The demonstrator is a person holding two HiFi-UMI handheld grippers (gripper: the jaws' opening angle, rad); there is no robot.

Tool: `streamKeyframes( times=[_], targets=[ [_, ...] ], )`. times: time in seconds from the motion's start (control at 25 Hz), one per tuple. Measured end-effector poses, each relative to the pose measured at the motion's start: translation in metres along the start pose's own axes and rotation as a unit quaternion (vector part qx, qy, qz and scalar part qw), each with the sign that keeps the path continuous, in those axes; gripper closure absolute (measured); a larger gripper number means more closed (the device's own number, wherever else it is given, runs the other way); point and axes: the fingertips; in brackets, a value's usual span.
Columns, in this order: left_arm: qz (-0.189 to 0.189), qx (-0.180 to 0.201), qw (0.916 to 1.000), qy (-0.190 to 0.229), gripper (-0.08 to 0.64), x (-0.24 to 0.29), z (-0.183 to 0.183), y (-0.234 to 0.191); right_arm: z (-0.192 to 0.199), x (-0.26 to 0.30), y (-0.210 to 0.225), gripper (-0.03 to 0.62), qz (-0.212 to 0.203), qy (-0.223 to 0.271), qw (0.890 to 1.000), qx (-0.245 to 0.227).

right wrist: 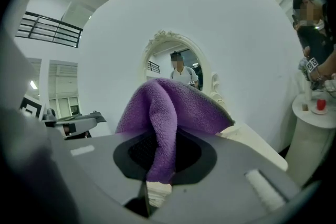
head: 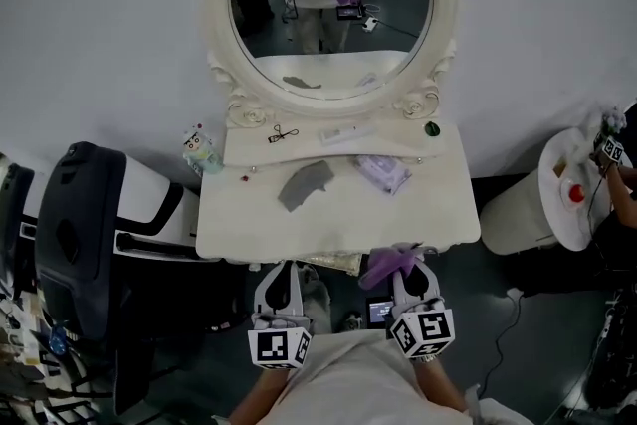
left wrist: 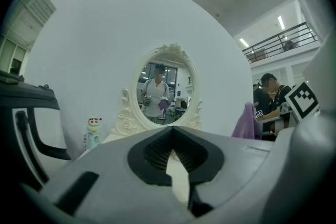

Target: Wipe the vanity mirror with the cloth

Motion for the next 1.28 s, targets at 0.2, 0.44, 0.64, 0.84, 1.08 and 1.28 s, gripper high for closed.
streamKeyframes(
  times=[0.2,0.44,0.64,0.84,1.08,1.28],
  targets=[
    [0.049,-0.02,0.9985,0.016,0.56,0.071,-0.007,-0.006,-0.014,0.037,0.012,0.535,0.043,0.004,0.999,-0.003],
    [0.088,-0.03,0.995,0.036,0.56,0.153,-0.027,-0.034,-0.043,0.104,0.022,0.535,0.072,0.02,0.997,-0.027],
    [0.098,-0.018,0.9943,0.038,0.56,0.199,-0.042,-0.072,-0.055,0.156,0.02,0.535,0.09,0.033,0.995,-0.033],
    [0.099,0.001,0.995,0.014,0.56,0.234,-0.052,-0.111,-0.055,0.2,0.006,0.535,0.098,0.024,0.995,-0.023],
    [0.132,-0.021,0.9911,0.004,0.56,0.277,-0.07,-0.121,-0.085,0.248,-0.006,0.535,0.077,0.033,0.996,-0.03],
    [0.188,-0.021,0.9819,0.017,0.56,0.302,-0.107,-0.101,-0.145,0.291,-0.002,0.537,0.024,0.065,0.997,-0.031]
  ],
)
Point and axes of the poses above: the fingertips, and each gripper's own axes: x forward along the fingers, y to its right, z out of its underside, and after that the axes turned 11 degrees about y, right-handed
